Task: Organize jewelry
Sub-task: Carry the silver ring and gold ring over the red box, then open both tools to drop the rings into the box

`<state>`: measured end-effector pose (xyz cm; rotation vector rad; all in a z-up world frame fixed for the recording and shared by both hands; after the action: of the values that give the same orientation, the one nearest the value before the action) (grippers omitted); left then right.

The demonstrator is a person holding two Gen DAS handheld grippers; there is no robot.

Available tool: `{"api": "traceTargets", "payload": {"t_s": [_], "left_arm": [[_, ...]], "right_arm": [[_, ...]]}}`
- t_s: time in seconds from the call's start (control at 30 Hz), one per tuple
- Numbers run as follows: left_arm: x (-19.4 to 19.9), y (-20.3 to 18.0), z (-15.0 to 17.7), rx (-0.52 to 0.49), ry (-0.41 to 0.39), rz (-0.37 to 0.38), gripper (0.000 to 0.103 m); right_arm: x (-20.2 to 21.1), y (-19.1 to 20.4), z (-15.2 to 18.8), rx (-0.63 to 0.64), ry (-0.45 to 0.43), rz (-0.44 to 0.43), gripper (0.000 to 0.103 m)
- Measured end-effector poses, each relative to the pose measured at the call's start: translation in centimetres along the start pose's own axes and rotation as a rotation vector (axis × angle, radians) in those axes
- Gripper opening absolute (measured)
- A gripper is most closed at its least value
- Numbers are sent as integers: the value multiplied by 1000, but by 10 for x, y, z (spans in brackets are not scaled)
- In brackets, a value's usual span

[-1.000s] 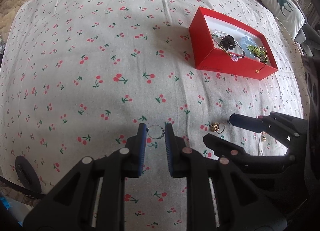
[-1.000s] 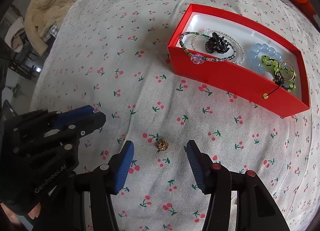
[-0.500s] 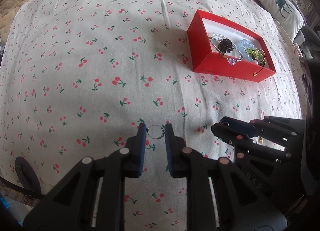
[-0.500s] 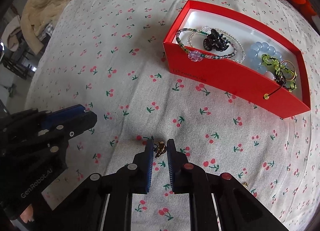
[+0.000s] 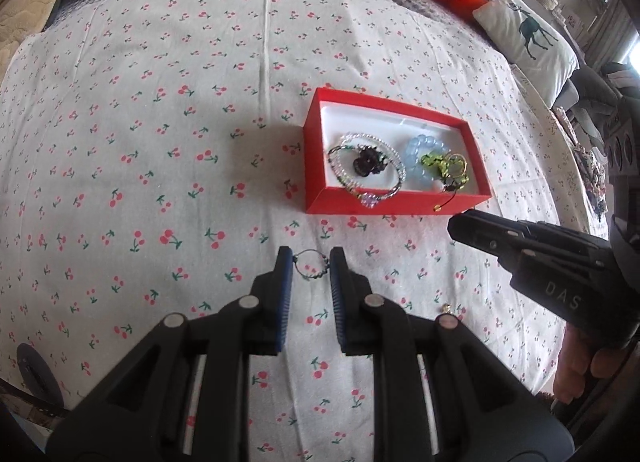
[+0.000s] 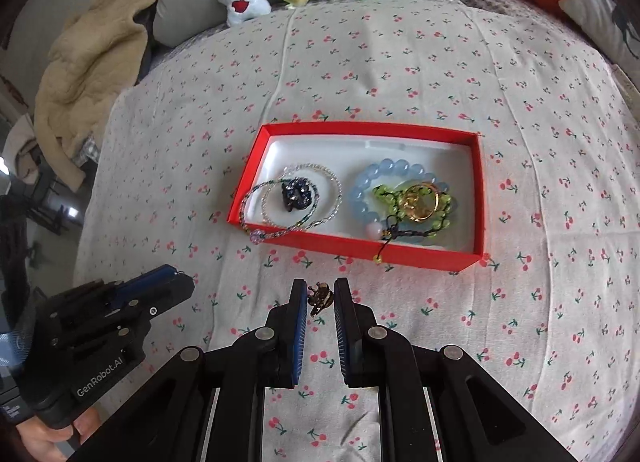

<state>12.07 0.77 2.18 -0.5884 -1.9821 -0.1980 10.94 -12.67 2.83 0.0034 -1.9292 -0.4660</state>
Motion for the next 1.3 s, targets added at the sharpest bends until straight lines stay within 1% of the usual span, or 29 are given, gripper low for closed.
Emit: {"api": "traceTargets", "payload": {"t_s": [0.27, 0.43, 0.6, 0.87, 1.0, 1.07, 1.13, 1.27, 1.3], "left_arm": [[-17, -20, -35, 20, -49, 55, 20], [-31, -39, -54, 25, -82, 112, 20], [-46, -57, -65, 14, -79, 135, 20], [-55, -59, -69, 11, -69, 123, 21], [-50, -60, -69, 8, -69, 116, 25], [-45, -58, -69, 9, -76, 112, 29], [-39, -57, -68, 5, -80, 98, 37], [-29, -53, -60, -1, -68, 74, 45], [-26, -53, -57, -5, -63, 67, 50]], "right_arm": [[14, -26, -30, -72, -73, 3, 14], [13, -41, -48, -100, -110, 27, 14], [2, -54, -56, -130, -101, 34, 14], [-7, -62, -59, -144, -77, 27, 15], [-6, -63, -59, -159, -68, 8, 15], [-5, -64, -60, -166, -64, 1, 16], [-3, -65, -59, -165, -63, -2, 17], [4, -67, -56, -156, -60, 0, 17], [6, -67, -54, -152, -59, -1, 17]]}}
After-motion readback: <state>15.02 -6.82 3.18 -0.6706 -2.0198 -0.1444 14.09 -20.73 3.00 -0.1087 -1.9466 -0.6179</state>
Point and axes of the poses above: each gripper's, at about its wrist camera, not at the fingertips, and x roughly against the way its jaws point, y to its left, z to its underside, the point moved 7 cm from there along -x, roughly the way its jaws point, and after that the axes turned 14 degrees about -x, right-handed, at the moved point
